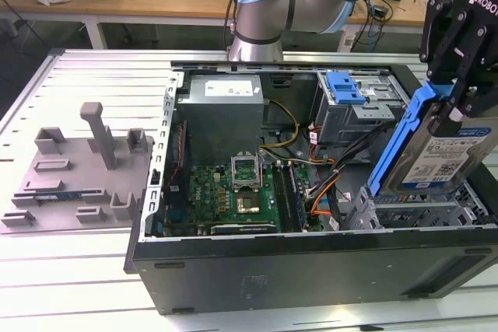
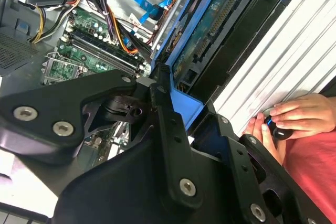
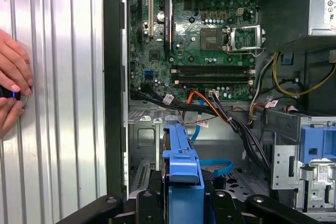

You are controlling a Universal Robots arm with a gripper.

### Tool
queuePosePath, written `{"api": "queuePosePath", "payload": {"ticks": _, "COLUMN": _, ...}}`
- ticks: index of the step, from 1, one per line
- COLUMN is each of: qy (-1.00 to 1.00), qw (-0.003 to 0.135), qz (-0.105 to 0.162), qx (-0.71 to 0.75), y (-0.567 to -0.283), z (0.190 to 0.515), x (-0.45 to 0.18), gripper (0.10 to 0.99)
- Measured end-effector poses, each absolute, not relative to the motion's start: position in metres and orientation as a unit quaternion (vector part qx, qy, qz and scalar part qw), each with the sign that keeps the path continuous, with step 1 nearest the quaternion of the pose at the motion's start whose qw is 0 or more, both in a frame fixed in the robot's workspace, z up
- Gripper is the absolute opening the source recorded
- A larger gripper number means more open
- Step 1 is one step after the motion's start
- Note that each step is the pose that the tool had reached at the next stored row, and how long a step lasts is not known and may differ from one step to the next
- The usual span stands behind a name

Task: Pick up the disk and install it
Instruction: 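Insert the disk into the insertion slot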

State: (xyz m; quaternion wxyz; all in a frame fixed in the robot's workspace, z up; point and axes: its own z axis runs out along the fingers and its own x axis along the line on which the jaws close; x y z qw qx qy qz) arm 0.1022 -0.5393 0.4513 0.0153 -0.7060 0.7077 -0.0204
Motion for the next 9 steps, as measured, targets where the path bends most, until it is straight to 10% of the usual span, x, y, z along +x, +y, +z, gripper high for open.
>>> {"api": "queuePosePath", "payload": {"ticks": 9, "qy": 0.708, "qw": 0.015, "qz": -0.021, "qx": -0.706, "y": -0.5395, "z": 0.4434, "x": 0.1022, "gripper": 0.369}}
